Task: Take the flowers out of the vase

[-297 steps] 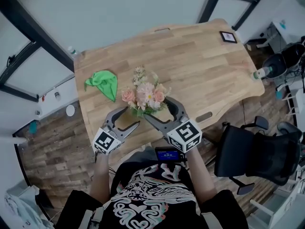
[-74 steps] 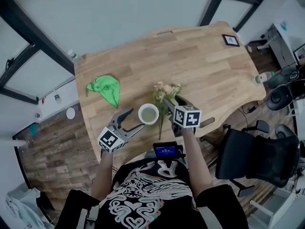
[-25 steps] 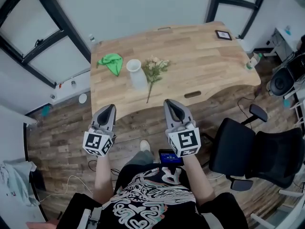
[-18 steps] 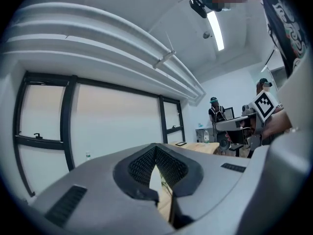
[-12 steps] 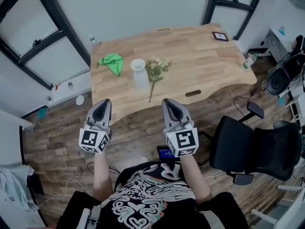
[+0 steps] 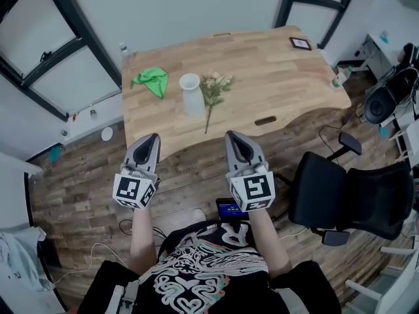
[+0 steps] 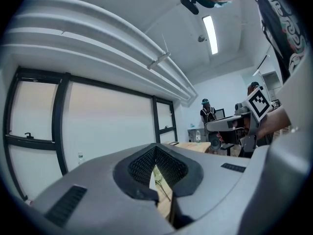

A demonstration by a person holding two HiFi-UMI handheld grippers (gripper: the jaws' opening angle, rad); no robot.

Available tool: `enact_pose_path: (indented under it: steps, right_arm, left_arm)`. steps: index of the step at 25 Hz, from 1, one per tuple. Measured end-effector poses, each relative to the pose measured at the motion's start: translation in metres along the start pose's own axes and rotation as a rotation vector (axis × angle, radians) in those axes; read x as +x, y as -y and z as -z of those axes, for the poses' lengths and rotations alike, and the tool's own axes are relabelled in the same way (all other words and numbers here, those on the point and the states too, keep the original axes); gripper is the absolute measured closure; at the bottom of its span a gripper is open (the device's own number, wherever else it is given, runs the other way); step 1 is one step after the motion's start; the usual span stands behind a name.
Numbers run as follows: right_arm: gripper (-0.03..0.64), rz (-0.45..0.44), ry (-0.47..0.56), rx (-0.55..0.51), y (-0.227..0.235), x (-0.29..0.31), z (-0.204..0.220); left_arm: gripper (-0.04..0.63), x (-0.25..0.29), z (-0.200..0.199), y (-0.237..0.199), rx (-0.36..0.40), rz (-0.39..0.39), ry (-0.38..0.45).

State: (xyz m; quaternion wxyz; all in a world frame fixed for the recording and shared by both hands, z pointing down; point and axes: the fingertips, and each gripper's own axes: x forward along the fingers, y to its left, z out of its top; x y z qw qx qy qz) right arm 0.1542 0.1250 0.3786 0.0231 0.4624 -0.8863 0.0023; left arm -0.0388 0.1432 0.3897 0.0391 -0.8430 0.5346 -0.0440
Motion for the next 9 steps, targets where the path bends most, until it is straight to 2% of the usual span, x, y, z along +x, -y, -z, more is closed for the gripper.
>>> enact_pose_path:
  steps: [9]
  right_arm:
    - [0.612, 0.0, -0.002, 0.001, -0.0029, -0.0087, 0.0006]
  left_arm:
    - [0.594, -0.0062, 0.002, 0.0103, 0.007, 0.018, -0.009]
